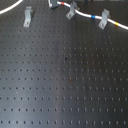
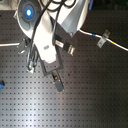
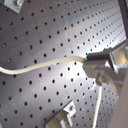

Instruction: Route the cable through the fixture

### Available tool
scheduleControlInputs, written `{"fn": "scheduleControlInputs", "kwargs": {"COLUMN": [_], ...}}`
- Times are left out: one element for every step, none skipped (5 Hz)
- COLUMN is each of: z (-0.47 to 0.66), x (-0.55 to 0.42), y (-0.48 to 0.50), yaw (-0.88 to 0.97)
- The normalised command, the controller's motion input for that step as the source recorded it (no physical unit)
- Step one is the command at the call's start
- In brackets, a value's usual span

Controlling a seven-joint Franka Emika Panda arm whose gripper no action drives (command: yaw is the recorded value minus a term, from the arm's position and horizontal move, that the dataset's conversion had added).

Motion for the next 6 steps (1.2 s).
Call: {"fn": "scheduleControlInputs", "kwargs": {"z": [0.55,0.36,0.33,0.32,0.30,0.37], "x": [-0.551,-0.402,-0.409,-0.416,-0.443,-0.081], "y": [0.006,-0.127,-0.080,-0.041,0.015,0.443], "yaw": [0.30,0.58,0.61,0.60,0.53,0.23]}}
